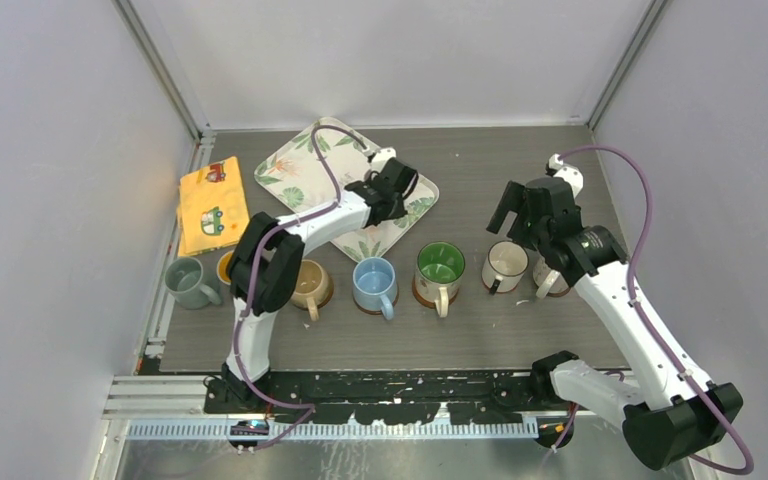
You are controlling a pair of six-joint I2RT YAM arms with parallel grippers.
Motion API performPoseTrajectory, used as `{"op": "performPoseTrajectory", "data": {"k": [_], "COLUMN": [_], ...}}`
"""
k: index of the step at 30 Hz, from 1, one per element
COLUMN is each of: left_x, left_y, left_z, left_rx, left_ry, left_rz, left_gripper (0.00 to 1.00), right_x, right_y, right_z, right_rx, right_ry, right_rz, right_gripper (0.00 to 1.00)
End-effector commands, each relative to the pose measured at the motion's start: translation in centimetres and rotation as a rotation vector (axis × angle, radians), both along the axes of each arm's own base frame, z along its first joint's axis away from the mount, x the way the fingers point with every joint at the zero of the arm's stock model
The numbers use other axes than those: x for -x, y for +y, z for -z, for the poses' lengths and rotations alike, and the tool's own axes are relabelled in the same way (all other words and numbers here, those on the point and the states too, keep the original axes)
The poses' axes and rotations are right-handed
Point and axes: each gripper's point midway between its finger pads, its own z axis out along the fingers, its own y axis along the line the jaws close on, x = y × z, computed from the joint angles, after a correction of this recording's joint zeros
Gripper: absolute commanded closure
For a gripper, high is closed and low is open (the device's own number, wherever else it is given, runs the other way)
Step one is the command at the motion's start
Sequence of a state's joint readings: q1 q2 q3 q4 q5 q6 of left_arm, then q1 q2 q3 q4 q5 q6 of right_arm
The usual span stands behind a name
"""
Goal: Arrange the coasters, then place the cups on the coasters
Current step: Pick up the cup from the tray.
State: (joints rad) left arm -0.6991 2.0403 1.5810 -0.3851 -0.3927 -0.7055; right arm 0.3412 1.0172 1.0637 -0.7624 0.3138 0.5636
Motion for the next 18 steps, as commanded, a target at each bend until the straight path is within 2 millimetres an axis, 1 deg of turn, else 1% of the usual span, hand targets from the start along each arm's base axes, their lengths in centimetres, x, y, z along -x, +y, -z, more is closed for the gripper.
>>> {"op": "performPoseTrajectory", "data": {"k": [1, 8, 15, 18], "left_x": [-0.28, -0.18, -0.13, 0.00], "left_y": [-1.98, -2.41, -2.56, -2.62], "left_z": [-1.28, -0.59, -0.49, -0.77], "left_rx": [0.066, 0.053, 0.054, 0.058], "left_ry": [-0.030, -0.003, 0.003, 0.005], "left_rz": [0.006, 0.020, 0.027, 0.034], "left_gripper": [0.81, 0.73, 0.63, 0.59], "right_x": [-0.60, -0.54, -0.61, -0.68], "right_y": [0.45, 0.52, 0.71, 0.91], "right_z": [-0.55, -0.13, -0.04, 0.05], "right_rx": [-0.022, -0.026, -0.036, -0.038], "right_ry": [-0.034, -0.030, -0.027, -0.025], "right_rz": [0.011, 0.025, 0.028, 0.025], "right_gripper": [0.00, 0.00, 0.00, 0.00]}}
